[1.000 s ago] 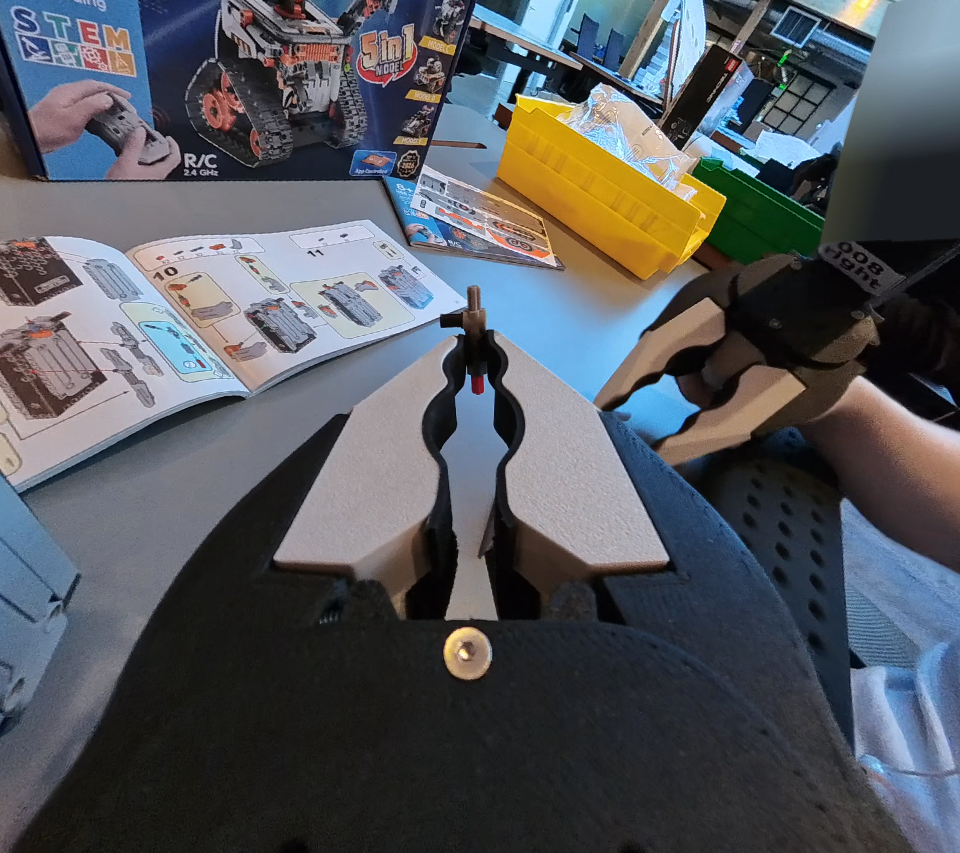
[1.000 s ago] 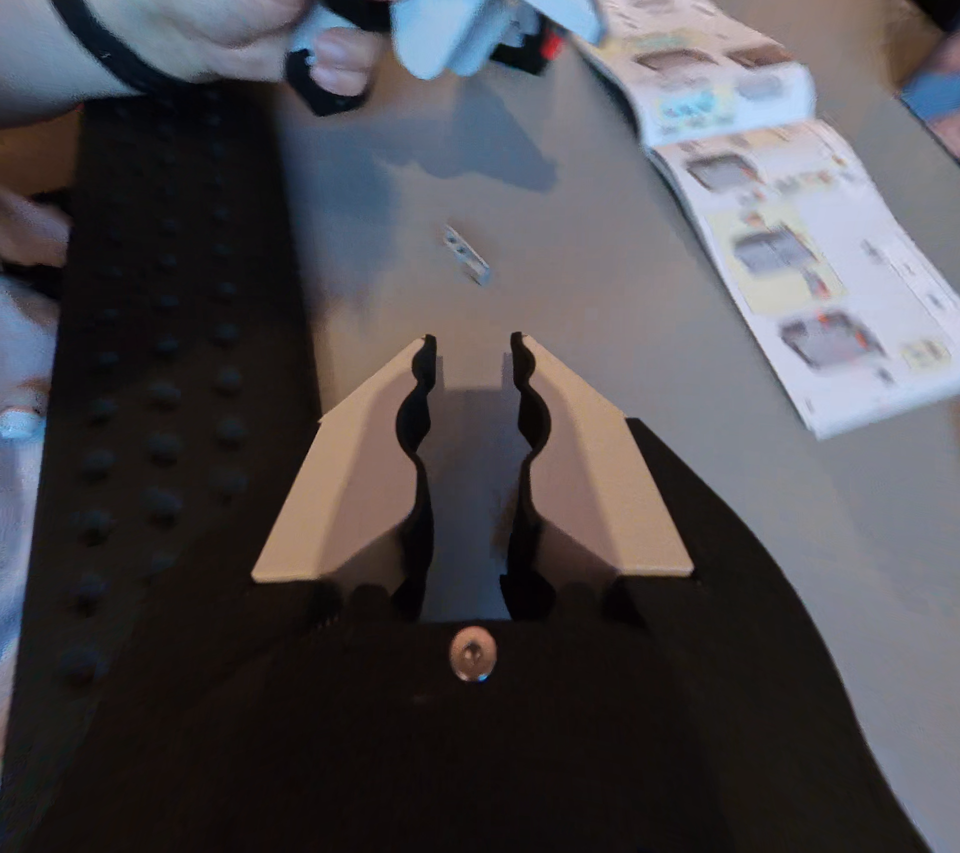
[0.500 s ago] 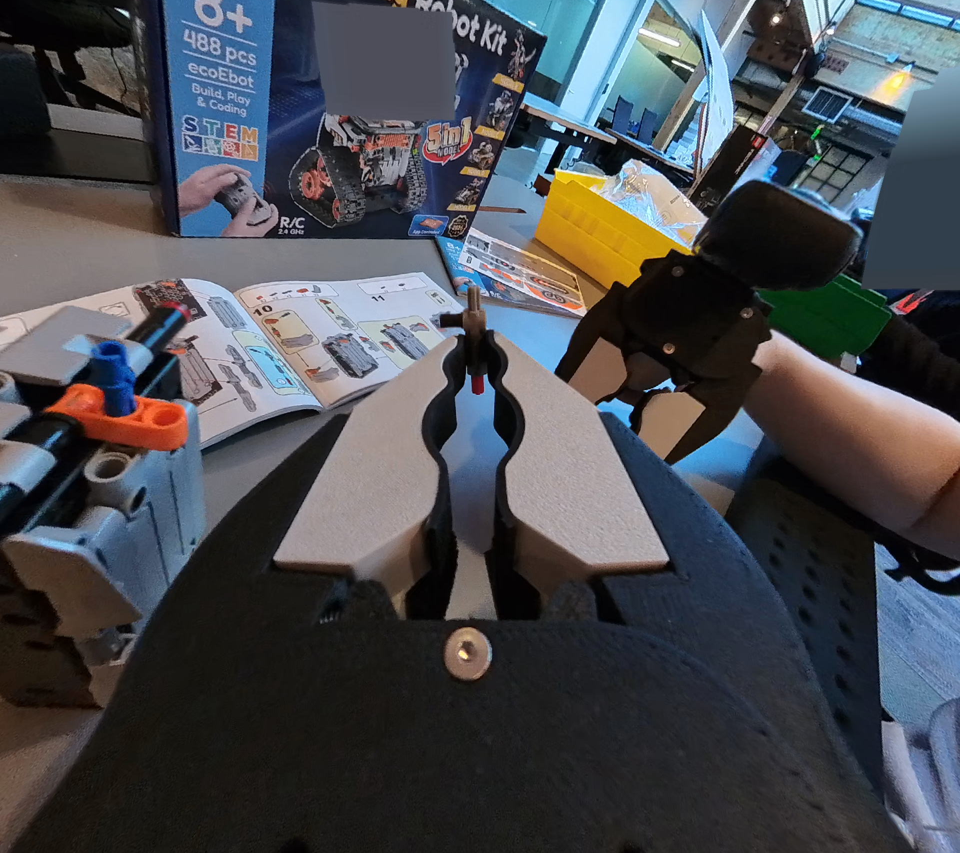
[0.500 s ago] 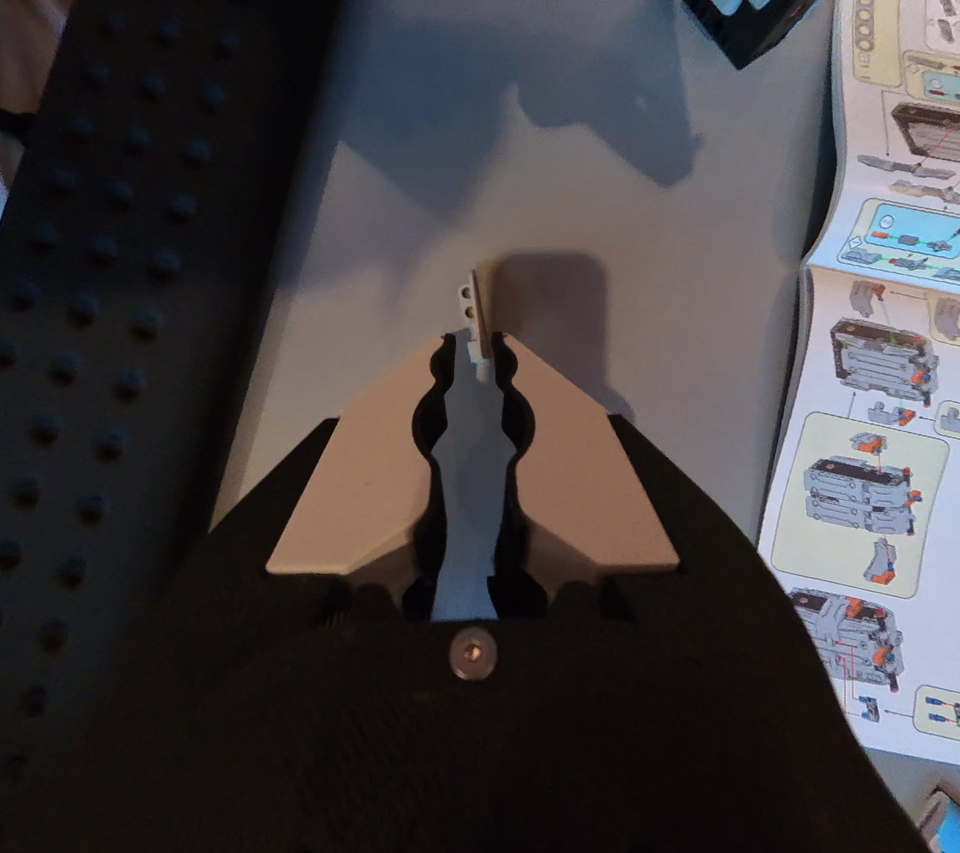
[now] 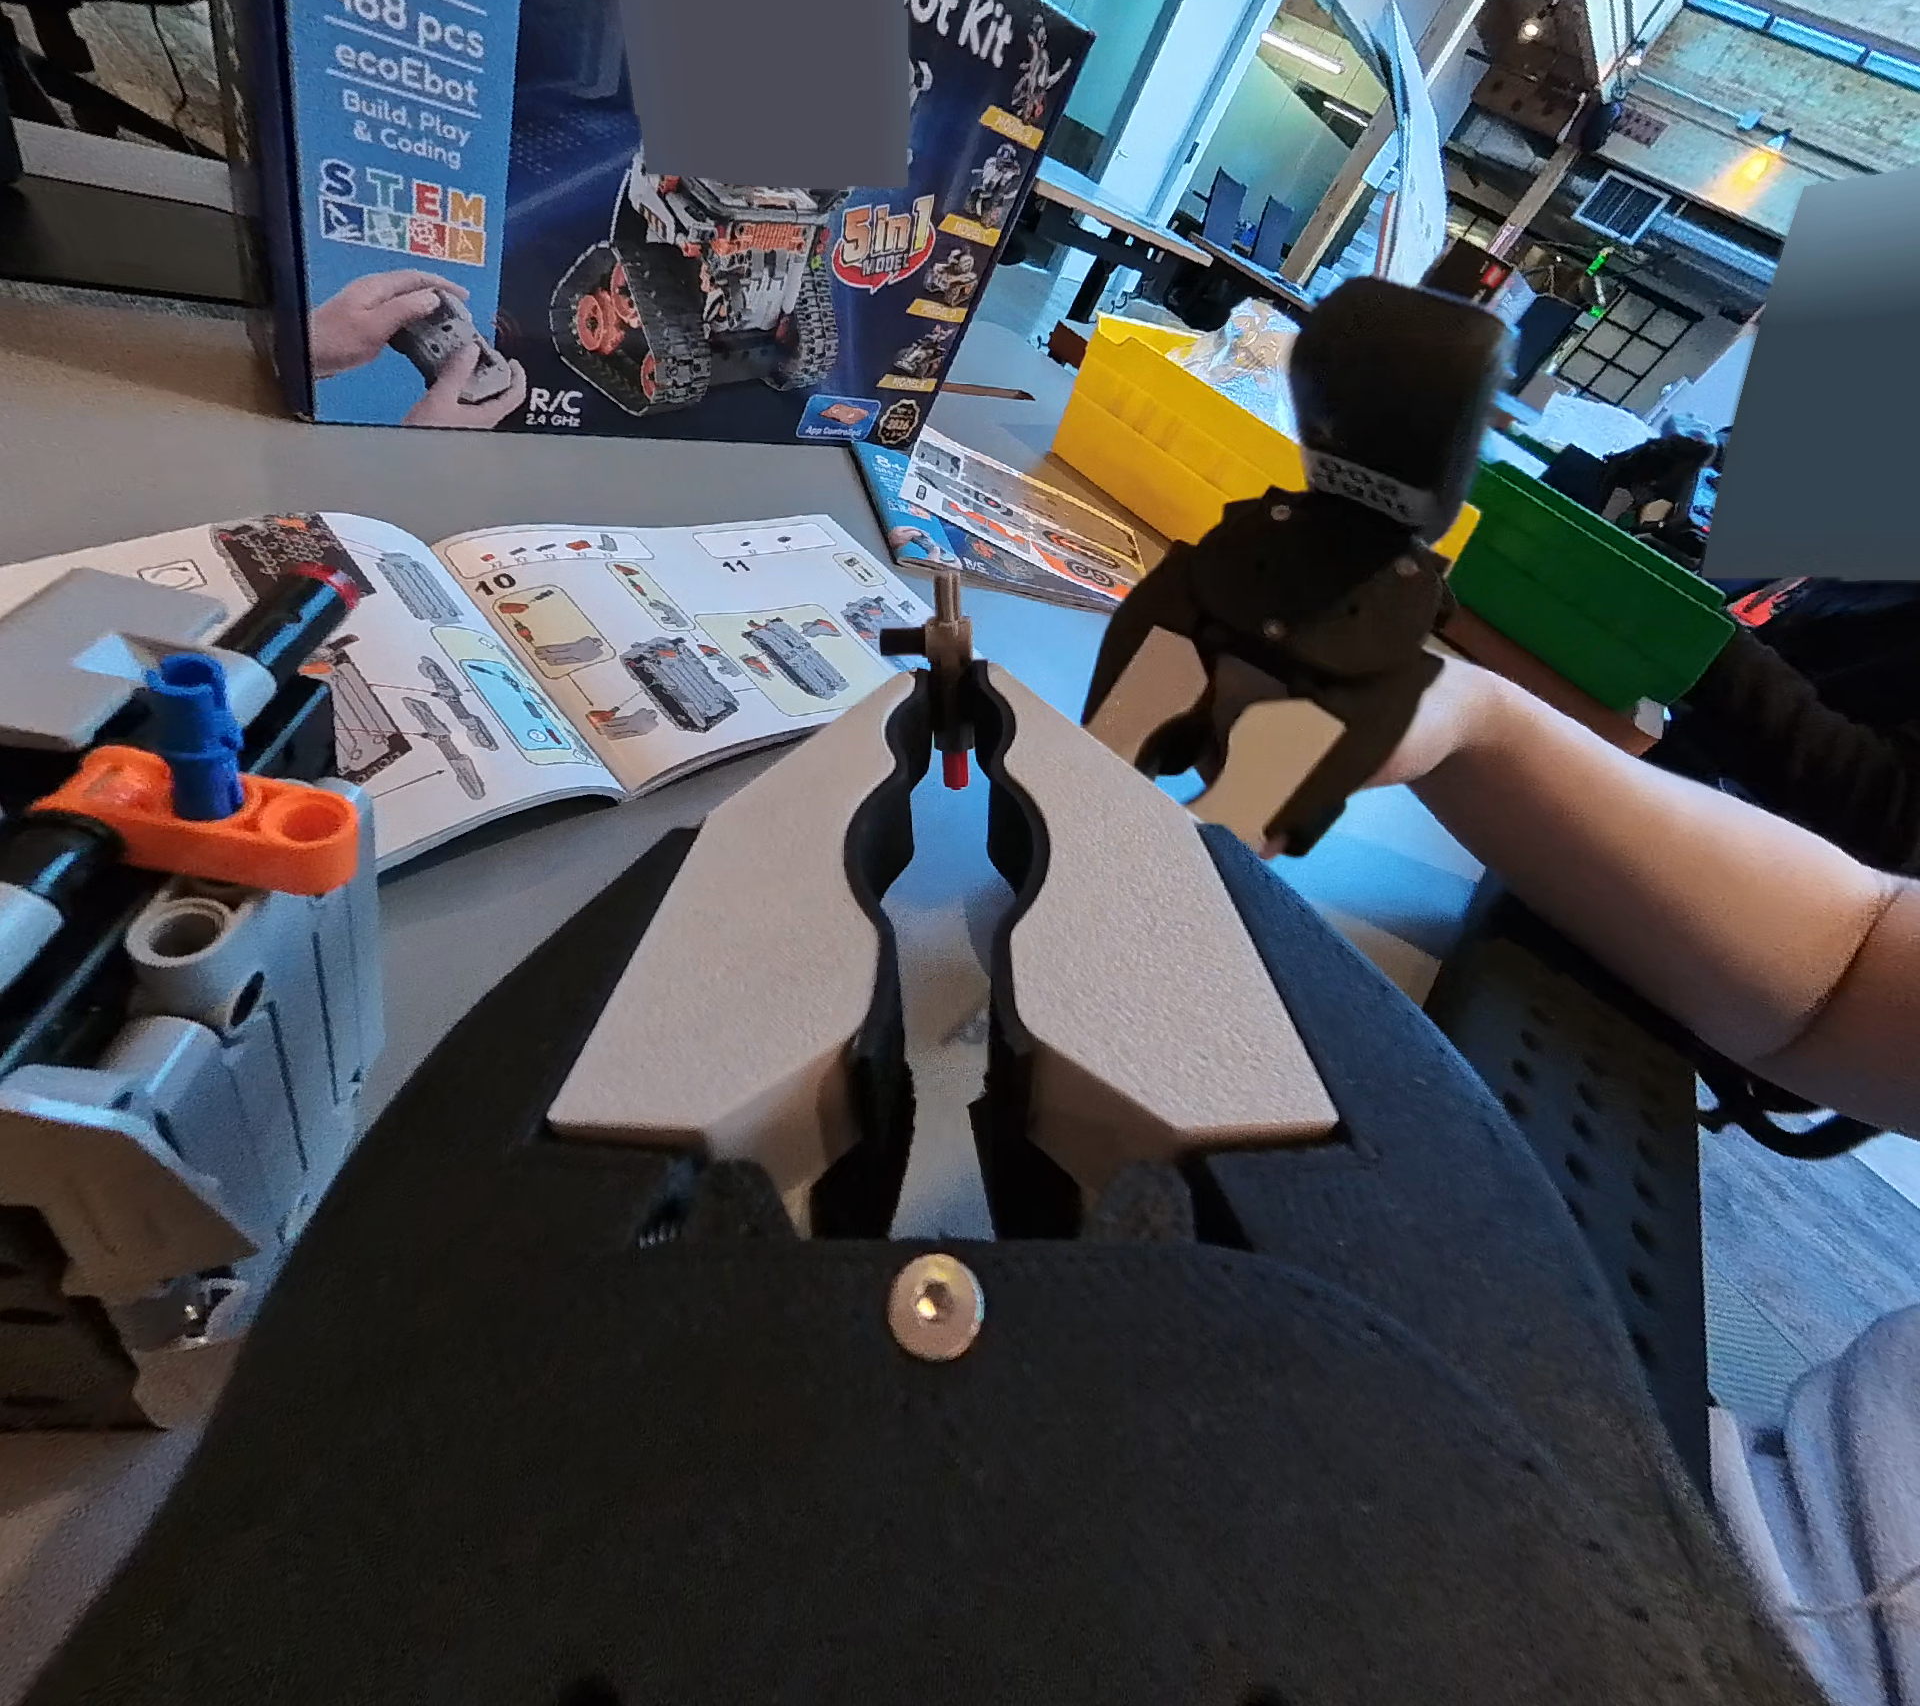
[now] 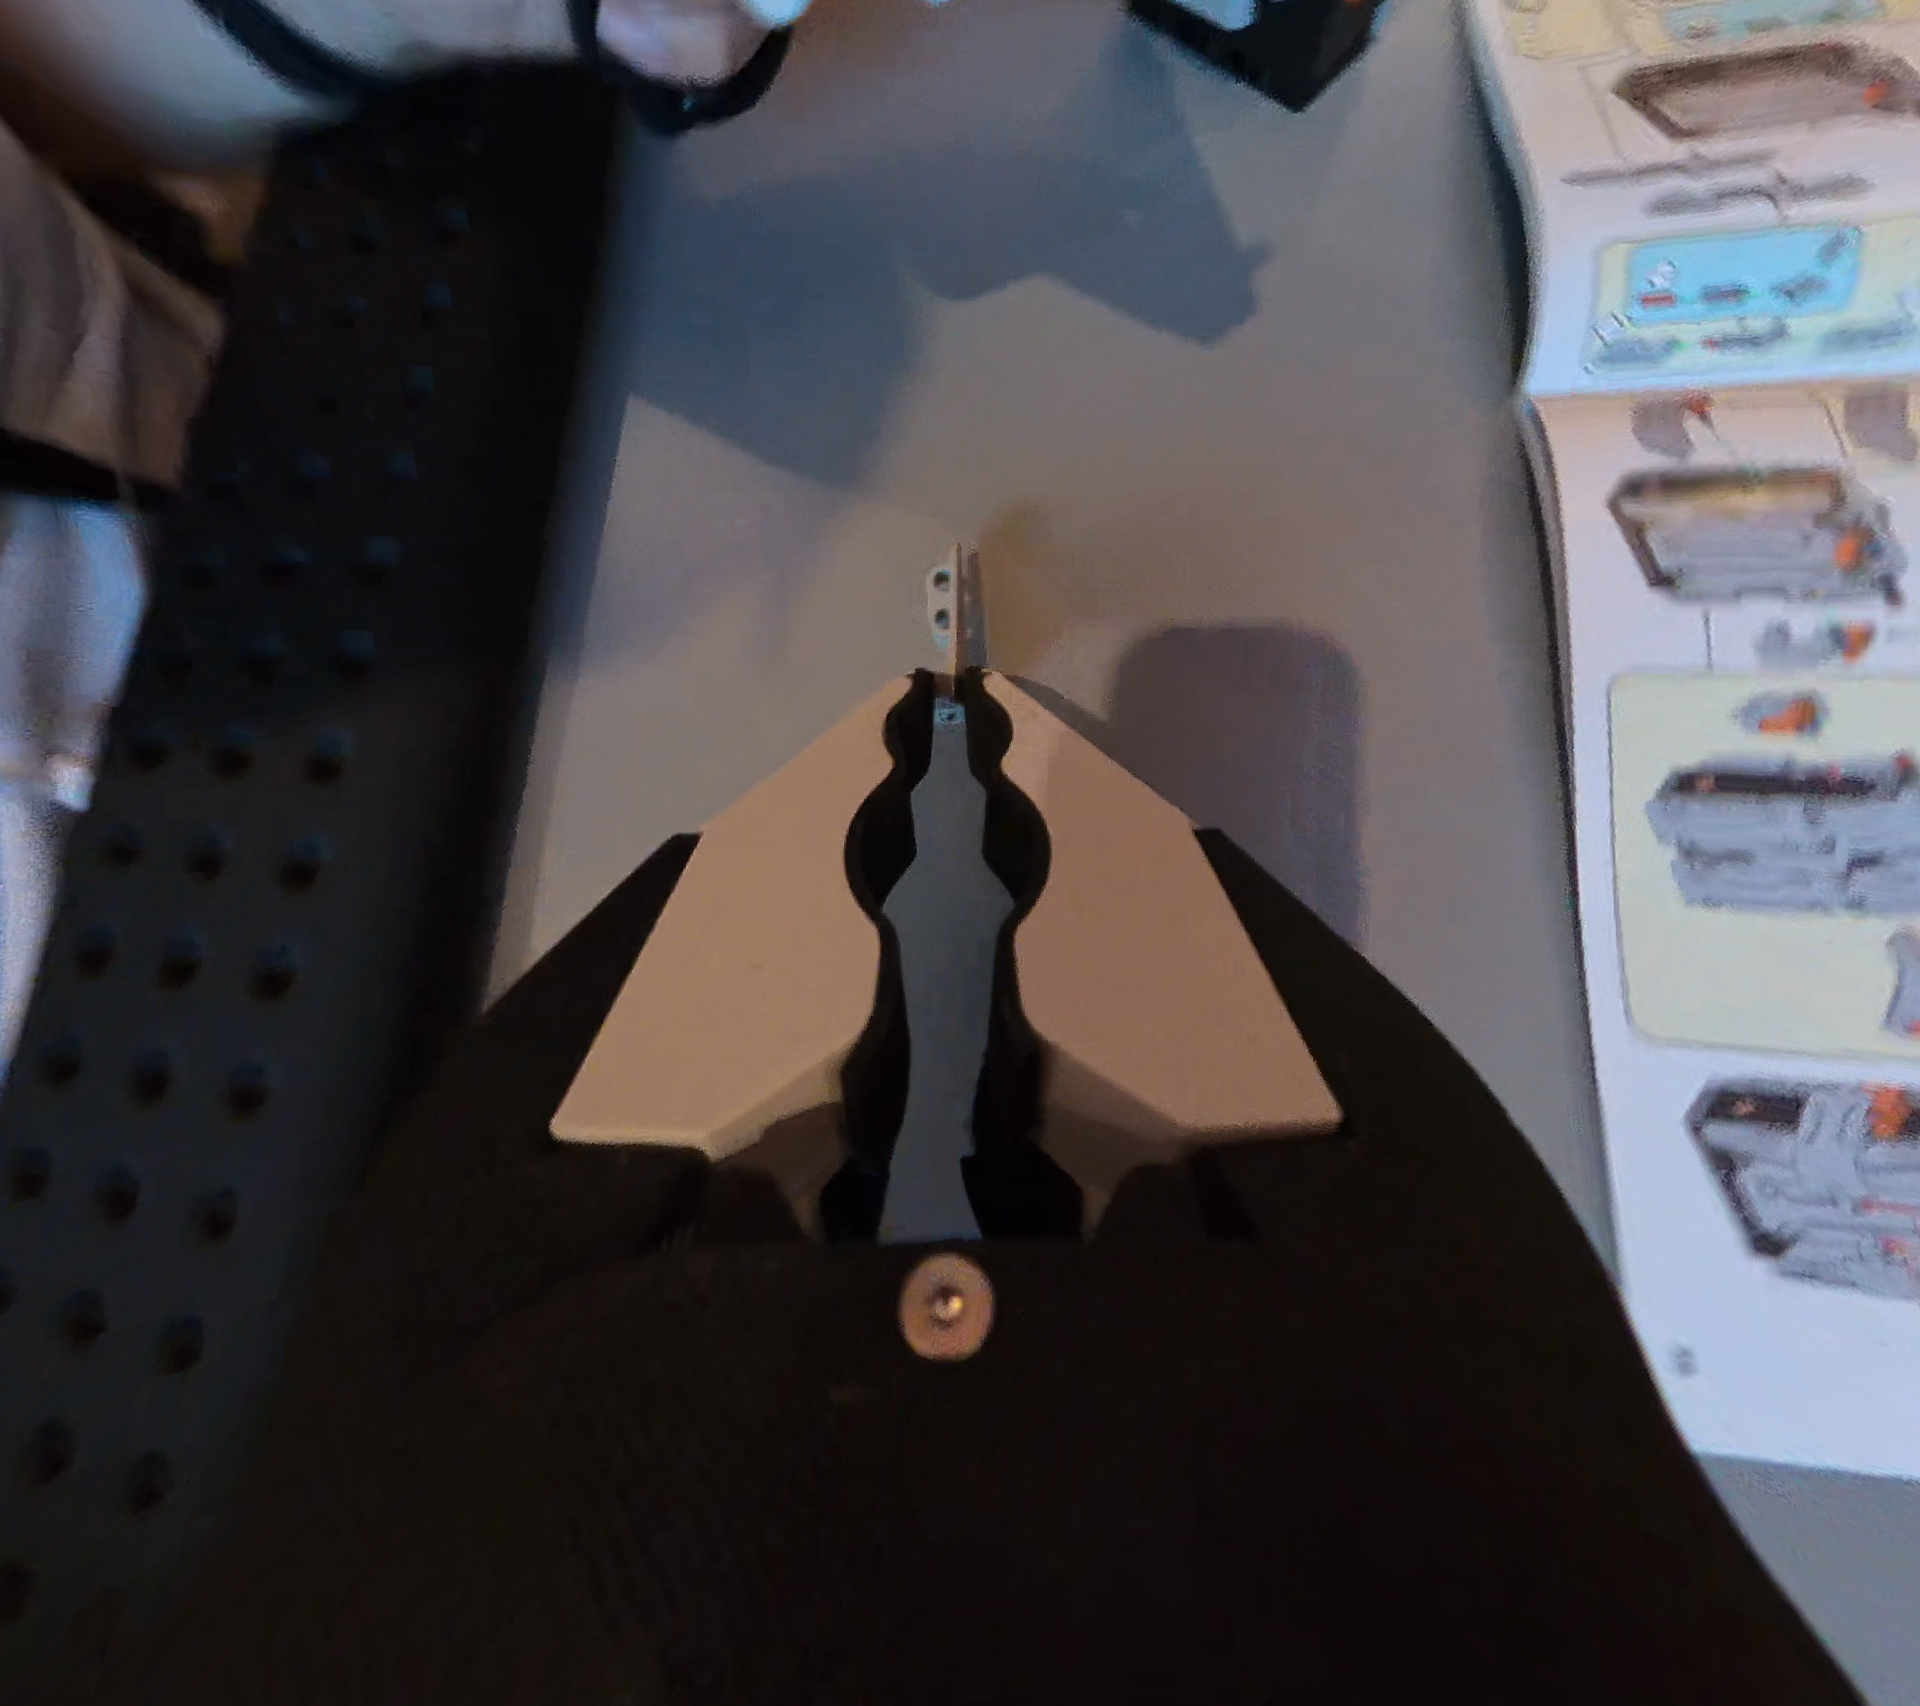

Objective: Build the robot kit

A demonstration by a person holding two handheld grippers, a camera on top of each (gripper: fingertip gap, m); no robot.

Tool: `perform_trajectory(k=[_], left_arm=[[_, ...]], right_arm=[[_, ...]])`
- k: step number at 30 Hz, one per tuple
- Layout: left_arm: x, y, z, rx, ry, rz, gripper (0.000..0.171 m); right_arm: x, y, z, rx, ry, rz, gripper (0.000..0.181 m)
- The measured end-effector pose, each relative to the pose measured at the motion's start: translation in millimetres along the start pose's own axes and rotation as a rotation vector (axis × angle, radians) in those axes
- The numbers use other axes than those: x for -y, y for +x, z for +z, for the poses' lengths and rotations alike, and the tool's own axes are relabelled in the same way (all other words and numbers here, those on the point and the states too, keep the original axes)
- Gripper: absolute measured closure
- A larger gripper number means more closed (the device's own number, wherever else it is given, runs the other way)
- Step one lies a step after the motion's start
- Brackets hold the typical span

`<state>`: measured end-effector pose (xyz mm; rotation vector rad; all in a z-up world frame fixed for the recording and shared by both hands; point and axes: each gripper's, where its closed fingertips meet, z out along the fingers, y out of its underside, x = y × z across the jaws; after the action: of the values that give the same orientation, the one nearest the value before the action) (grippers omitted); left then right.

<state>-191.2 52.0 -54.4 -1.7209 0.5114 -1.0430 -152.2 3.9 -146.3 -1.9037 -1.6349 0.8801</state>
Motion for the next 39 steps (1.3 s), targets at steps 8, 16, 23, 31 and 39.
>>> perform_trajectory(k=[8, 16, 23, 31, 39], left_arm=[[-10.0, 4.9, 6.7, -0.024, -0.047, 0.001, 0.167], [-15.1, 4.6, 10.2, -0.02, -0.073, 0.016, 0.167], [-16.9, 5.3, 11.1, -0.026, -0.08, 0.013, 0.167], [-14.4, 6.3, 9.4, -0.029, -0.067, 0.015, 0.167], [-15.0, 10.5, 9.5, -0.047, -0.069, 0.013, 0.167]], right_arm=[[42.5, 24.4, -54.4, 0.282, 0.532, 0.615, 0.178], [46.9, 21.8, -61.2, 0.299, 0.558, 0.629, 0.181], [44.4, 29.0, -62.2, 0.331, 0.595, 0.77, 0.181], [10.6, 32.1, -32.1, 0.108, 0.324, 0.469, 0.181], [-10.4, 20.9, -21.3, -0.009, 0.167, -0.035, 0.181]])
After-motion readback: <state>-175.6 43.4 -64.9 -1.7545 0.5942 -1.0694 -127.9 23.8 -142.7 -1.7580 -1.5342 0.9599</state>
